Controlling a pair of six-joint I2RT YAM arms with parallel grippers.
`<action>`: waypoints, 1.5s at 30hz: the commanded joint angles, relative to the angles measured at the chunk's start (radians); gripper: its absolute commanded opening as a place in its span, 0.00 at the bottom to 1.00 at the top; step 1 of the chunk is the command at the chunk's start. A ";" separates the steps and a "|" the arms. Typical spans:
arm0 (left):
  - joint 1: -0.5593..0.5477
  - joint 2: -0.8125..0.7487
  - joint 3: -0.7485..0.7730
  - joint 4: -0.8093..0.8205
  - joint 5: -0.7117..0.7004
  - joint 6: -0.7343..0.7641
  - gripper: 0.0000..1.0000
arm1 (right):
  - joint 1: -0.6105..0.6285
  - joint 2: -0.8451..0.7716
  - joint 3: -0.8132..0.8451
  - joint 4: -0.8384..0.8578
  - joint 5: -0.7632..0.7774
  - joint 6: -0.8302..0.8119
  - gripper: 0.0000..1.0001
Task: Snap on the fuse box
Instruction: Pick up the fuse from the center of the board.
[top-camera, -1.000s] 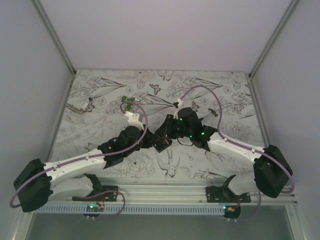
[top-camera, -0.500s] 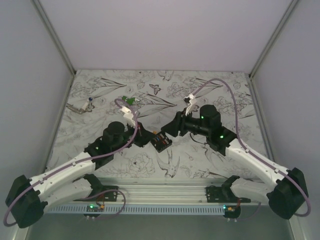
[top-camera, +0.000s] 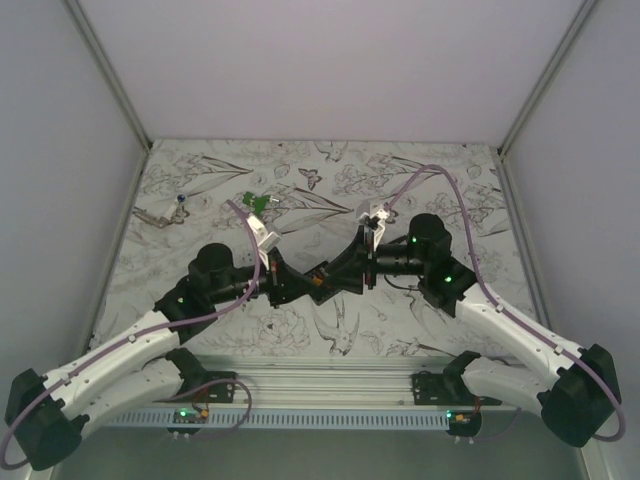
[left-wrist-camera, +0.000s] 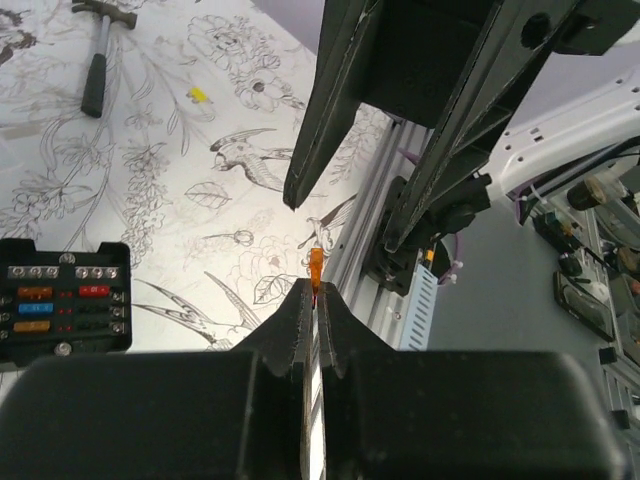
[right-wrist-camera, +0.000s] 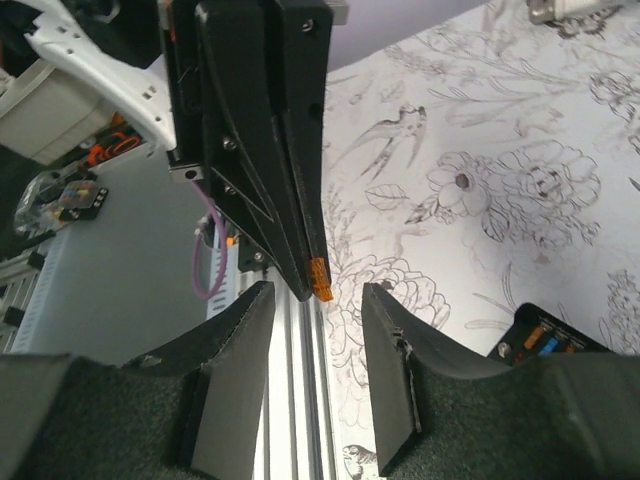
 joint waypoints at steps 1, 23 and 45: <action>-0.009 -0.020 0.032 0.022 0.067 0.022 0.00 | -0.004 -0.003 0.002 0.087 -0.114 -0.022 0.44; -0.074 -0.015 0.062 0.024 0.015 0.041 0.00 | 0.026 0.050 -0.004 0.119 -0.183 -0.014 0.24; -0.005 -0.123 -0.078 -0.176 -0.344 -0.012 0.48 | 0.071 0.053 -0.010 -0.126 0.325 -0.101 0.00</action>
